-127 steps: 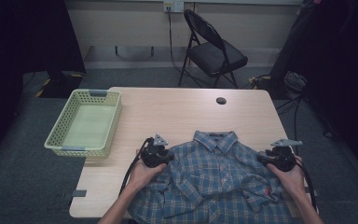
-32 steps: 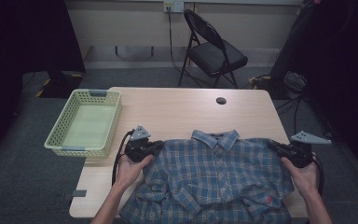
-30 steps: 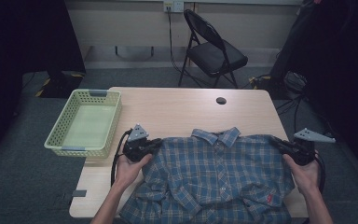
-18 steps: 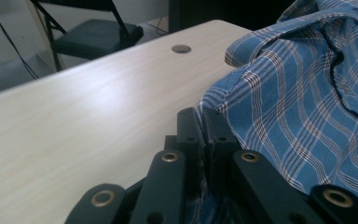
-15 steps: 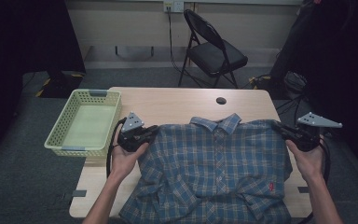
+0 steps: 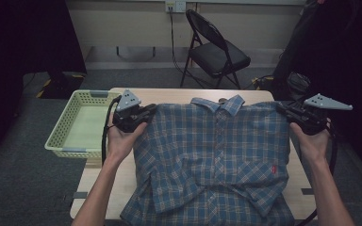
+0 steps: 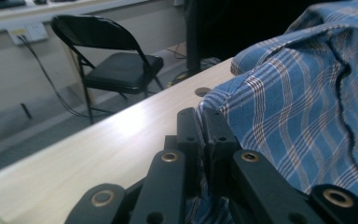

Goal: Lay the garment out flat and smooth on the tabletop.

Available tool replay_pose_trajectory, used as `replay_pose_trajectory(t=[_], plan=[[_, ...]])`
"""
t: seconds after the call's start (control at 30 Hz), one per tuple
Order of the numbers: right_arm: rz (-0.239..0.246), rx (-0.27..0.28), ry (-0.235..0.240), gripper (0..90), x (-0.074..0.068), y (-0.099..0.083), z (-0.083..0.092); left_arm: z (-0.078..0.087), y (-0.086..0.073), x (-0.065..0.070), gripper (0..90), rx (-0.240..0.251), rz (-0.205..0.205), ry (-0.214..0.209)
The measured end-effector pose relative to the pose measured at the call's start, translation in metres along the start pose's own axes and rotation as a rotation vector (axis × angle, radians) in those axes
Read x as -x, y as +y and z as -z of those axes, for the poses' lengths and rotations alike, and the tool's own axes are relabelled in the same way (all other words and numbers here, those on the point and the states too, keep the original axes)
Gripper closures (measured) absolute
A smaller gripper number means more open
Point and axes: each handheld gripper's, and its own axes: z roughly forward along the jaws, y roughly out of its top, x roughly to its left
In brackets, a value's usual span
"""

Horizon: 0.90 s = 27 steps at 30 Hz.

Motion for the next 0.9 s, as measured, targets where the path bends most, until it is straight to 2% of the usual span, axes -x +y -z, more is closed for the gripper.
replay_pose_trajectory(t=[0.17, 0.2, 0.23, 0.27, 0.3, 0.33, 0.4, 0.43, 0.5, 0.53, 0.57, 0.6, 0.63, 0.67, 0.7, 0.73, 0.77, 0.8, 0.83, 0.87, 0.9], plan=[[0.006, 0.016, -0.003, 85.8, 0.001, 0.016, 0.001, 0.004, 0.014, -0.005, 86.4, 0.036, 0.003, 0.010], [0.006, 0.018, 0.003, 85.8, 0.003, 0.025, 0.000, 0.004, 0.019, -0.007, 86.4, 0.047, 0.007, 0.011], [0.006, 0.018, 0.003, 85.8, 0.003, 0.025, 0.000, 0.003, 0.023, -0.010, 86.4, 0.058, 0.018, 0.015], [0.022, 0.013, -0.003, 85.8, 0.006, 0.035, -0.002, -0.004, 0.033, -0.014, 86.4, 0.054, 0.007, 0.042], [0.022, 0.013, -0.003, 85.8, 0.006, 0.035, -0.002, -0.004, 0.033, -0.014, 86.4, 0.054, 0.007, 0.042], [0.023, 0.021, -0.011, 85.8, 0.009, 0.047, -0.005, -0.008, 0.037, -0.017, 86.4, 0.060, 0.017, 0.052], [0.036, 0.015, -0.030, 85.8, 0.012, 0.056, -0.010, -0.018, 0.052, -0.026, 86.4, 0.073, 0.027, 0.069], [0.036, 0.015, -0.030, 85.8, 0.012, 0.056, -0.010, -0.018, 0.052, -0.026, 86.4, 0.073, 0.027, 0.069], [0.056, -0.003, -0.058, 85.8, 0.017, 0.072, -0.019, -0.025, 0.062, -0.032, 86.3, 0.083, 0.031, 0.082], [0.056, -0.003, -0.058, 85.8, 0.017, 0.072, -0.019, -0.030, 0.067, -0.035, 86.3, 0.080, 0.035, 0.096], [0.063, -0.007, -0.072, 85.8, 0.019, 0.078, -0.023, -0.036, 0.071, -0.038, 86.3, 0.083, 0.037, 0.103], [0.077, -0.011, -0.118, 85.8, 0.022, 0.090, -0.034, -0.050, 0.076, -0.044, 86.1, 0.080, 0.057, 0.126], [0.077, -0.011, -0.118, 85.8, 0.022, 0.090, -0.034, -0.050, 0.076, -0.044, 85.3, 0.080, 0.057, 0.126], [0.065, -0.018, -0.157, 85.3, 0.027, 0.100, -0.046, -0.066, 0.075, -0.048, 83.3, 0.054, 0.065, 0.152], [0.065, -0.018, -0.157, 85.3, 0.027, 0.100, -0.046, -0.066, 0.075, -0.048, 76.2, 0.054, 0.065, 0.152], [0.054, -0.024, -0.176, 83.7, 0.029, 0.102, -0.053, -0.074, 0.073, -0.047, 76.2, 0.022, 0.042, 0.173], [0.043, -0.047, -0.204, 75.9, 0.032, 0.101, -0.062, -0.080, 0.070, -0.047, 69.4, 0.001, 0.035, 0.163], [0.042, -0.086, -0.236, 64.2, 0.034, 0.100, -0.071, -0.086, 0.063, -0.046, 64.6, -0.002, 0.048, 0.137], [0.003, -0.104, -0.251, 60.1, 0.036, 0.096, -0.078, -0.089, 0.057, -0.047, 58.1, 0.005, 0.084, 0.094], [-0.015, -0.107, -0.211, 60.9, 0.037, 0.091, -0.082, -0.093, 0.052, -0.045, 54.3, -0.017, 0.089, 0.093], [-0.011, -0.112, -0.174, 57.5, 0.037, 0.087, -0.086, -0.096, 0.047, -0.043, 49.8, -0.038, 0.069, 0.091]])
